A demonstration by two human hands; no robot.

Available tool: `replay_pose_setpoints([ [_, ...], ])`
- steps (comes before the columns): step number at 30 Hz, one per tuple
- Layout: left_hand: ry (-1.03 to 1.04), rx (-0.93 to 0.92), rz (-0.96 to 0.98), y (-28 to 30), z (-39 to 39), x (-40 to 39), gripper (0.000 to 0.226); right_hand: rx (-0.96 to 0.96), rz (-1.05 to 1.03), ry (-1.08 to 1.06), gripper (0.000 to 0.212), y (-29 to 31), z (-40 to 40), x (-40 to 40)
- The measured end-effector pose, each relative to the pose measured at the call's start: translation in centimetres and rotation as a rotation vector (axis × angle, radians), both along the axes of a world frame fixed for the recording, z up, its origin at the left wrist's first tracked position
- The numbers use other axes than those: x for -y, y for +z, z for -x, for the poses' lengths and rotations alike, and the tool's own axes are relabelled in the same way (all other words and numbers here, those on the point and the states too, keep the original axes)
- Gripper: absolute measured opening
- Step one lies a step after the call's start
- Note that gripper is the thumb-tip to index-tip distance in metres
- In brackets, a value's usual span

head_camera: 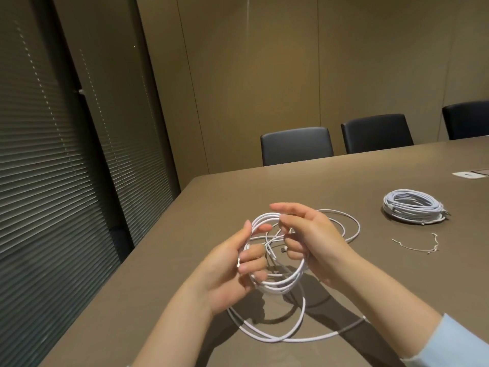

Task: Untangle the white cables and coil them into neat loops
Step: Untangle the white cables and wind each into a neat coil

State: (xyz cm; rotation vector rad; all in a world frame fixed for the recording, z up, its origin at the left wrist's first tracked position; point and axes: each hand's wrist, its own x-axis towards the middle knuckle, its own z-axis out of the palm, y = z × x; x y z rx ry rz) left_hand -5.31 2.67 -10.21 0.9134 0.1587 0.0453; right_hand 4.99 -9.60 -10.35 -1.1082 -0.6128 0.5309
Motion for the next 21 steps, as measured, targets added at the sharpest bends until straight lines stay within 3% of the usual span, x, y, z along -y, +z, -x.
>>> replay_pose_setpoints([
  [2, 0.034, 0.049, 0.075, 0.2, -0.1, -0.4, 0.028, 0.038, -0.006, 0.031, 0.020, -0.2, 0.1, 0.1],
  [6, 0.196, 0.145, 0.190, 1.0, 0.3, -2.5, 0.028, 0.241, 0.228, 0.114, 0.047, -1.0, -0.3, 0.0],
  [8, 0.264, 0.194, 0.249, 1.4, 0.8, -4.0, 0.031, 0.459, 0.376, 0.131, 0.037, -1.7, -0.6, 0.0],
  [10, 0.336, 0.223, 0.271, 1.5, 1.4, -5.4, 0.030, 0.648, 0.557, 0.094, 0.013, -2.5, -1.0, 0.2],
  [15, 0.429, 0.230, 0.286, 1.2, 2.0, -7.3, 0.035, 1.150, 0.838, -0.348, 0.008, -3.3, -3.4, 0.6],
  [18, 0.464, 0.289, 0.330, 1.3, 2.3, -8.5, 0.036, 1.185, 0.962, -0.546, 0.014, -3.3, -5.5, 1.6],
  [21, 0.546, 0.359, 0.385, 1.3, 2.9, -10.1, 0.038, 1.134, 1.034, -0.600, 0.021, -3.3, -7.2, 2.9],
])
